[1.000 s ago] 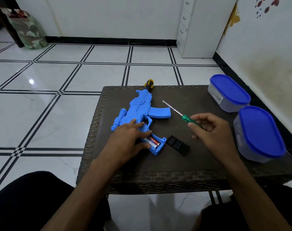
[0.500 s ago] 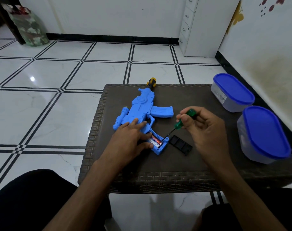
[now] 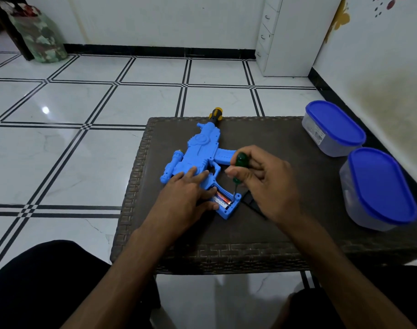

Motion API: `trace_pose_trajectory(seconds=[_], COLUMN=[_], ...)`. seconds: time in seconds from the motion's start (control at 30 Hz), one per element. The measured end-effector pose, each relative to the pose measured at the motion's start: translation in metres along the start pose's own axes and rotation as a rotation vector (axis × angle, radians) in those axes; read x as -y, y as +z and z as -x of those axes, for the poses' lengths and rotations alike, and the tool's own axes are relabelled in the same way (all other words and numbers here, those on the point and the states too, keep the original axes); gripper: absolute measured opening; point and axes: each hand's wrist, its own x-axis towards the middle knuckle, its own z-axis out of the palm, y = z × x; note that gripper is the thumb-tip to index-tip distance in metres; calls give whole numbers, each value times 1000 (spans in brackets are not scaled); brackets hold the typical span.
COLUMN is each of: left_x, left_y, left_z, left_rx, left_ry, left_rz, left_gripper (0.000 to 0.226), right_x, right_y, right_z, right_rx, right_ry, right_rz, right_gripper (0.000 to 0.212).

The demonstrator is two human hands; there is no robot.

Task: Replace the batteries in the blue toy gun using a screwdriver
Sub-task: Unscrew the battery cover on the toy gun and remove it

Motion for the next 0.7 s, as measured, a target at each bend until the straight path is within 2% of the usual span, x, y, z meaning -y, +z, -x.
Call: trace_pose_trajectory(seconds=[0.1, 0.2, 0.47, 0.6, 0.7], left_x=[0, 1, -1, -3, -4], left_y=[1, 3, 2, 3, 5], left_z=[0, -1, -2, 1, 2], left_rx=[10, 29, 42, 22, -4], left_ry=[-5, -9, -14, -10, -11], left_rz=[-16, -30, -26, 13, 42], left_gripper=[49, 50, 50, 48, 46], right_x=[-5, -11, -24, -30, -25], right_y=[-1, -5, -1, 3, 2], right_z=[9, 26, 62, 72, 62], right_rx=[-31, -141, -496, -622, -663], right_ry=[12, 109, 228, 358, 367], right_rz=[-64, -241, -532, -681, -751], right_gripper=[7, 7, 10, 11, 11])
